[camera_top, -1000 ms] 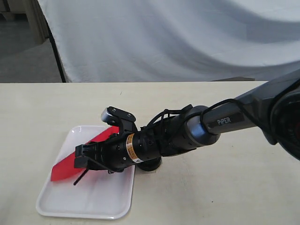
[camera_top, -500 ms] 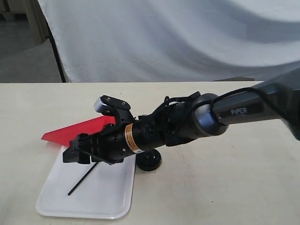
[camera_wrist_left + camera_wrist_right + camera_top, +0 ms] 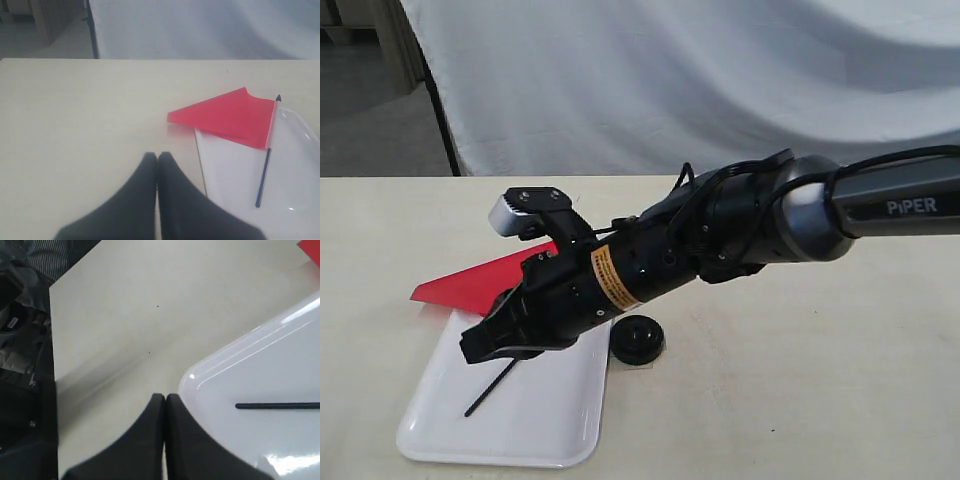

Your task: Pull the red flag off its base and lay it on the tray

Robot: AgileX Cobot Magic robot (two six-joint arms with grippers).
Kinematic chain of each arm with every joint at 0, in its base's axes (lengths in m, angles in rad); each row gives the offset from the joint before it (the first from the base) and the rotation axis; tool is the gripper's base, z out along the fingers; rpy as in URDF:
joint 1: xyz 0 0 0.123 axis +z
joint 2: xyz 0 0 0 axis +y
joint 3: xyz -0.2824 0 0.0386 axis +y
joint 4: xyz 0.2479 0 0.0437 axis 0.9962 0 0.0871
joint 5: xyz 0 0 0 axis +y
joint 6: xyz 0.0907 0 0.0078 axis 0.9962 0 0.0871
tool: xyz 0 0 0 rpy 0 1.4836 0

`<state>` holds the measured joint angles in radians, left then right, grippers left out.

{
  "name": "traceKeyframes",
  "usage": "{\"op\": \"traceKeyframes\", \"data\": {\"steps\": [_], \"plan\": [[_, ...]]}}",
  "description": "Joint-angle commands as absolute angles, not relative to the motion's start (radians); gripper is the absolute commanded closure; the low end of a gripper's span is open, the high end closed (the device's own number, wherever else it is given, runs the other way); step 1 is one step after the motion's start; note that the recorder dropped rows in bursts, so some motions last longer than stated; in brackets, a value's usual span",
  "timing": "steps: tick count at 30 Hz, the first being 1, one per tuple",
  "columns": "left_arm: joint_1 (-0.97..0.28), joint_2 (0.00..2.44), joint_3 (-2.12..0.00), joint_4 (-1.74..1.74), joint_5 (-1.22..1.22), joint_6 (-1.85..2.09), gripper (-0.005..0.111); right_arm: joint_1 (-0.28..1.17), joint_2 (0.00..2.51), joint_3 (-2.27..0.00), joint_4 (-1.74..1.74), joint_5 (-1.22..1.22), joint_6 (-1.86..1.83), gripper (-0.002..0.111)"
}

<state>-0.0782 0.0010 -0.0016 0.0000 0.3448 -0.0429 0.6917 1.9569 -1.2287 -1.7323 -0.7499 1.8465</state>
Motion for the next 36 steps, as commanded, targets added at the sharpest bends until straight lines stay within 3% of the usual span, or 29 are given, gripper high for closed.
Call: {"op": "traceKeyframes", "data": {"steps": [1, 6, 9, 13, 18, 24, 30, 36], "plan": [[-0.085, 0.0, 0.0, 0.0, 0.342, -0.042, 0.107, 0.696, 1.947, -1.19, -1.744, -0.759, 1.603, 0.108], [-0.085, 0.0, 0.0, 0.0, 0.342, -0.042, 0.107, 0.744, 1.945, -1.125, -1.744, -0.567, 1.218, 0.108], [-0.085, 0.0, 0.0, 0.0, 0.342, -0.042, 0.107, 0.795, 1.937, -1.107, -1.744, -0.194, 1.117, 0.108], [-0.085, 0.0, 0.0, 0.0, 0.342, -0.042, 0.107, 0.869, 1.936, -1.1, -1.744, 0.493, 1.041, 0.108], [-0.085, 0.0, 0.0, 0.0, 0.342, -0.042, 0.107, 0.815, 1.926, -1.171, -1.411, 0.923, 0.749, 0.108], [-0.085, 0.0, 0.0, 0.0, 0.342, -0.042, 0.107, 0.536, 1.866, -1.258, -0.737, 1.047, 0.484, 0.109], [-0.085, 0.0, 0.0, 0.0, 0.342, -0.042, 0.107, 0.197, 1.675, -1.123, -0.063, 0.851, 0.134, 0.109], [-0.085, 0.0, 0.0, 0.0, 0.342, -0.042, 0.107, -0.034, 1.436, -0.983, 0.06, 0.804, 0.0, 0.109]]}}
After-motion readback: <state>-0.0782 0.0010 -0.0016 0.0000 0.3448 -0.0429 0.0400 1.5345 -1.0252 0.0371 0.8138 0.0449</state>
